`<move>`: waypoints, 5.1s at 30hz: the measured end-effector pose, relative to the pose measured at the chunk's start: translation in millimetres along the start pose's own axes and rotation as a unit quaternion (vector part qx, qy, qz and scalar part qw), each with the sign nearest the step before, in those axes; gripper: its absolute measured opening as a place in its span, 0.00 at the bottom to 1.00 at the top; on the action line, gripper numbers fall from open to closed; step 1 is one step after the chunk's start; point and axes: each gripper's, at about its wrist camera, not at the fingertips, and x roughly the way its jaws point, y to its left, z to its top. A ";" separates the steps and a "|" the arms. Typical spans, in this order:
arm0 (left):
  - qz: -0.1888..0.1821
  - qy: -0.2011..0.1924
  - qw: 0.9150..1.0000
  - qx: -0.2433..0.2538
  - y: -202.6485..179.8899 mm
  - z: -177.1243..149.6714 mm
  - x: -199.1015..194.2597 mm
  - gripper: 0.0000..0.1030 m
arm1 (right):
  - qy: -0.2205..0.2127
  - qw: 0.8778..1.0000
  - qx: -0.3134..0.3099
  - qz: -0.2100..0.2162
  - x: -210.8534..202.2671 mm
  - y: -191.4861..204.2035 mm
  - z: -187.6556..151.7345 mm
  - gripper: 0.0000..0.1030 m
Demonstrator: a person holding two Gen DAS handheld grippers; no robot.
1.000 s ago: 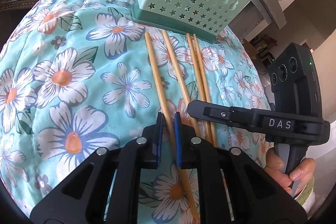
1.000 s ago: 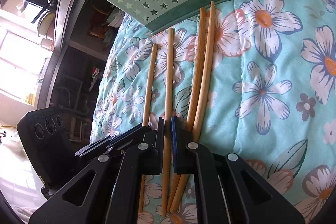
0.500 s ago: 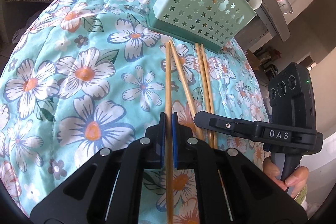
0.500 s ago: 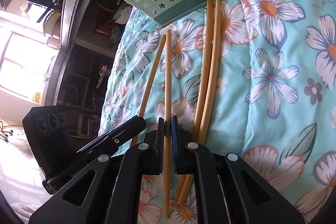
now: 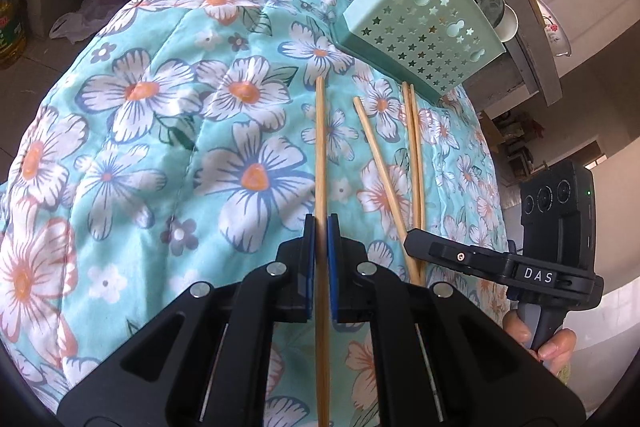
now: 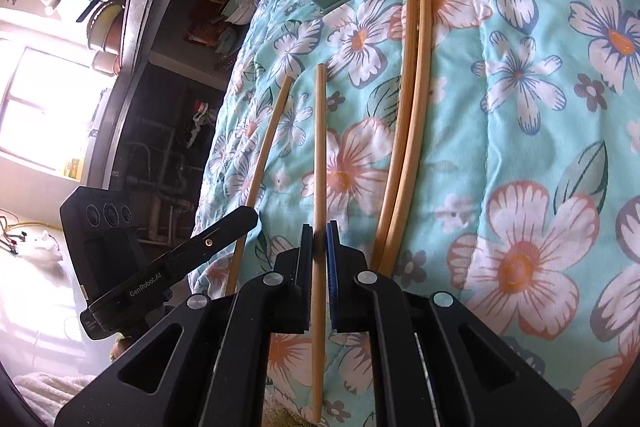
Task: Organize utensils
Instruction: 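Grasp a chopstick with the left tool while the right tool holds its chopstick, then lift both chopsticks up above the mint-green holder, then drop the chopstick into the holder with the left tool while the right tool carries its chopstick, then lower the chopstick into the holder and open the right tool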
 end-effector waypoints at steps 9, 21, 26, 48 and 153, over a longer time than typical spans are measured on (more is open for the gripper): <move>0.001 0.010 1.000 0.020 2.1 3.3 -4.5 0.07 | 0.003 0.999 -0.017 -0.030 -0.7 11.6 8.0 0.10; 0.028 -0.006 0.992 0.125 -23.9 37.9 2.2 0.19 | -0.019 0.995 -0.067 -0.072 6.0 36.8 51.2 0.20; 0.050 -0.013 0.985 0.163 -33.7 52.2 16.5 0.19 | -0.021 0.992 -0.080 -0.090 14.7 38.2 64.3 0.20; 0.058 0.007 0.987 0.153 -20.4 79.3 61.9 0.09 | -0.005 0.986 -0.111 -0.122 54.8 38.5 92.4 0.15; 0.039 -0.221 0.952 0.209 -97.9 91.7 -48.8 0.71 | -0.417 0.897 -0.147 -0.003 -280.7 79.2 128.6 0.07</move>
